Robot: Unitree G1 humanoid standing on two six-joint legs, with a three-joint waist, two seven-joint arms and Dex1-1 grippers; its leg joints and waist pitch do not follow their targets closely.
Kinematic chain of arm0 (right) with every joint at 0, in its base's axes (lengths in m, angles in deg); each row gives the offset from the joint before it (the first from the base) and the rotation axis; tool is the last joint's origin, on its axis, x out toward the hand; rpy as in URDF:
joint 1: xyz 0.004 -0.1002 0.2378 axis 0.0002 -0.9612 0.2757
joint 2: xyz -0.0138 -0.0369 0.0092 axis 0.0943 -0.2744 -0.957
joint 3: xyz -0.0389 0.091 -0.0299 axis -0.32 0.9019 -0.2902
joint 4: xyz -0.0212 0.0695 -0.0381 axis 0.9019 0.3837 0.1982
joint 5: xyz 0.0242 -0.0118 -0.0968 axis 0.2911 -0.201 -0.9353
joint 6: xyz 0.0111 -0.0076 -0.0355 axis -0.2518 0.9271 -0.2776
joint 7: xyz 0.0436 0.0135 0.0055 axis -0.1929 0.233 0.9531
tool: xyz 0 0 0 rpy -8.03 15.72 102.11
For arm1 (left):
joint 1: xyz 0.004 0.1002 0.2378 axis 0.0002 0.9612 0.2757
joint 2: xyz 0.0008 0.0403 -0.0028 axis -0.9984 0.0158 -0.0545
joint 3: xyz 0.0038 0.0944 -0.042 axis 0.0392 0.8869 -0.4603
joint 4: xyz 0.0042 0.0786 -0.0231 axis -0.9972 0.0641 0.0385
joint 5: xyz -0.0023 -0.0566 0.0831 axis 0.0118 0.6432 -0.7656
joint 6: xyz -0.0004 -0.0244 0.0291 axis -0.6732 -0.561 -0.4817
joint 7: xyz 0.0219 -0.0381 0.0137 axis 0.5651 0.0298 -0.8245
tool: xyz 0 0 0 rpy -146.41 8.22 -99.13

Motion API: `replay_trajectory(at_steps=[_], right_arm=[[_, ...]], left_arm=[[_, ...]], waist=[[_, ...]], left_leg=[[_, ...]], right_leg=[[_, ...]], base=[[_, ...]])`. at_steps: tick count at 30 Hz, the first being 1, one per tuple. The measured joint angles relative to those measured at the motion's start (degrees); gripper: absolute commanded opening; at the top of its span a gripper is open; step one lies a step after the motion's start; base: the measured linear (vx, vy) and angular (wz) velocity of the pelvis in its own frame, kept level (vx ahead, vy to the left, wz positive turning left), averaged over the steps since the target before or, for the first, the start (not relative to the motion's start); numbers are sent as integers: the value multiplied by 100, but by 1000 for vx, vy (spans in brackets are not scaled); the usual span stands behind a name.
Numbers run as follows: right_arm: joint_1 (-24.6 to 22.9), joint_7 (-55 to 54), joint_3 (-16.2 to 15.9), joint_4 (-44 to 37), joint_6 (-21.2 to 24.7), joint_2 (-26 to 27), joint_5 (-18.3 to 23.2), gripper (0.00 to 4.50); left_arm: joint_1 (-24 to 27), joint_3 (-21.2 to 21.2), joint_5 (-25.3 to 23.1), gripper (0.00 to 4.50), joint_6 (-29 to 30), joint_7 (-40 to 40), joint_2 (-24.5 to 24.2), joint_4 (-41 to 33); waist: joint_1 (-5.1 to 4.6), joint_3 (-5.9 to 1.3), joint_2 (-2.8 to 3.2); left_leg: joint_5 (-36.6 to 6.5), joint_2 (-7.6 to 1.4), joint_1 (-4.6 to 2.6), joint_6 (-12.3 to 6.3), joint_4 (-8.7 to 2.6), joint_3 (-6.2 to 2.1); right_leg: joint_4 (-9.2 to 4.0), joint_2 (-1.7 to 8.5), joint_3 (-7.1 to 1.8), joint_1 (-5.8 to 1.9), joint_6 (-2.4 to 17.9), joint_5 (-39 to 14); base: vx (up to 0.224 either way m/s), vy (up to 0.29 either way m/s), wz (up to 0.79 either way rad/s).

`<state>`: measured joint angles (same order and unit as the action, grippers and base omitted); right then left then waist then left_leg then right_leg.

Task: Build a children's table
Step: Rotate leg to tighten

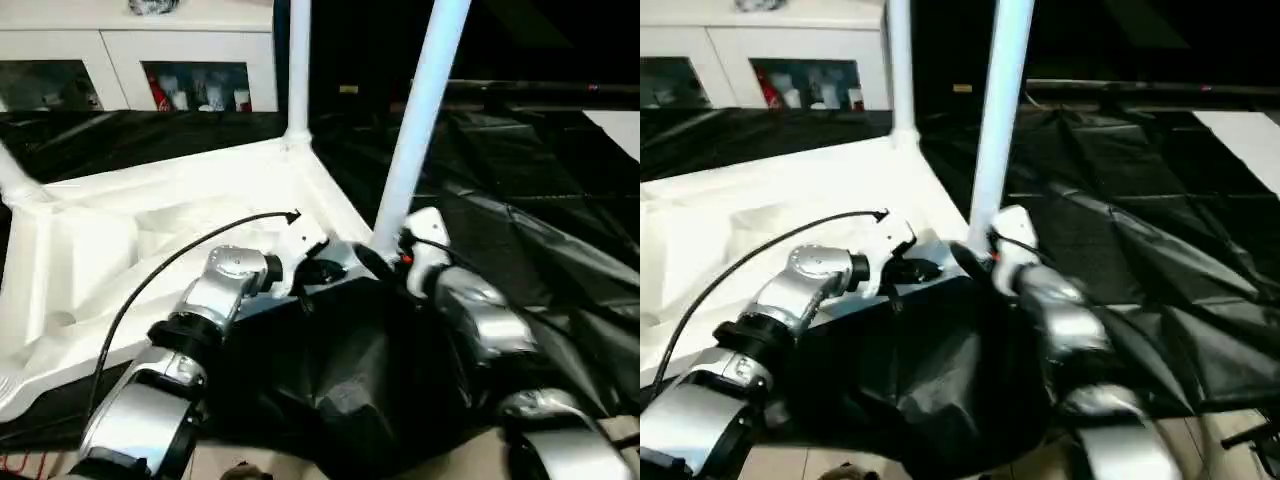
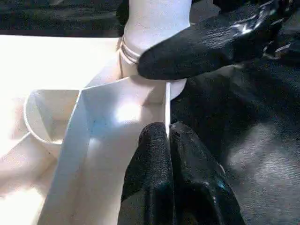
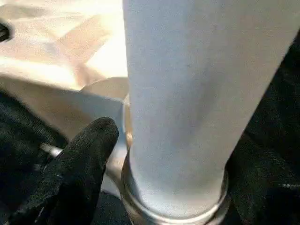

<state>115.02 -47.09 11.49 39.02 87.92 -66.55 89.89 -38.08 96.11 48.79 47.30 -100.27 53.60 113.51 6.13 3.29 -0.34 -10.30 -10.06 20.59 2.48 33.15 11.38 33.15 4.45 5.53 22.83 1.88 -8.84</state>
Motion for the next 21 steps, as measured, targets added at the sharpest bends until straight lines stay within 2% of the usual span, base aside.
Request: replay_trajectory(at_steps=[1, 8, 16, 21], right_arm=[[-107, 262, -42, -148, 29, -200, 41, 357], [-389, 1644, -88, -721, 50, -1245, 293, 357], [-542, 1925, 69, -813, 123, -1636, 431, 357], [-643, 2056, 71, -1047, 216, -1676, 516, 357]], left_arm=[[-5, 41, -6, 0, -18, -31, 46, 0], [-18, 59, -49, 0, -74, 13, 85, 19], [-32, 72, -58, 0, -138, 47, 95, 25], [-32, 71, -57, 0, -155, 23, 71, 25]], waist=[[47, 0, 1], [36, 0, 7], [23, 0, 8], [28, -1, 10]], left_leg=[[0, 0, 3, 0, 2, 0], [0, -4, 21, -5, 24, 5], [-6, -7, 47, -16, 42, 3], [1, -11, 48, -27, 43, 3]], right_leg=[[-1, 1, 0, 0, -1, -1], [1, 3, 0, 1, -23, -13], [5, 3, 2, 21, -15, -4], [6, 2, 8, 23, -16, -5]], base=[[0, 0, 0], [0, 0, 0], [0, 0, 0], [0, 0, 0]])
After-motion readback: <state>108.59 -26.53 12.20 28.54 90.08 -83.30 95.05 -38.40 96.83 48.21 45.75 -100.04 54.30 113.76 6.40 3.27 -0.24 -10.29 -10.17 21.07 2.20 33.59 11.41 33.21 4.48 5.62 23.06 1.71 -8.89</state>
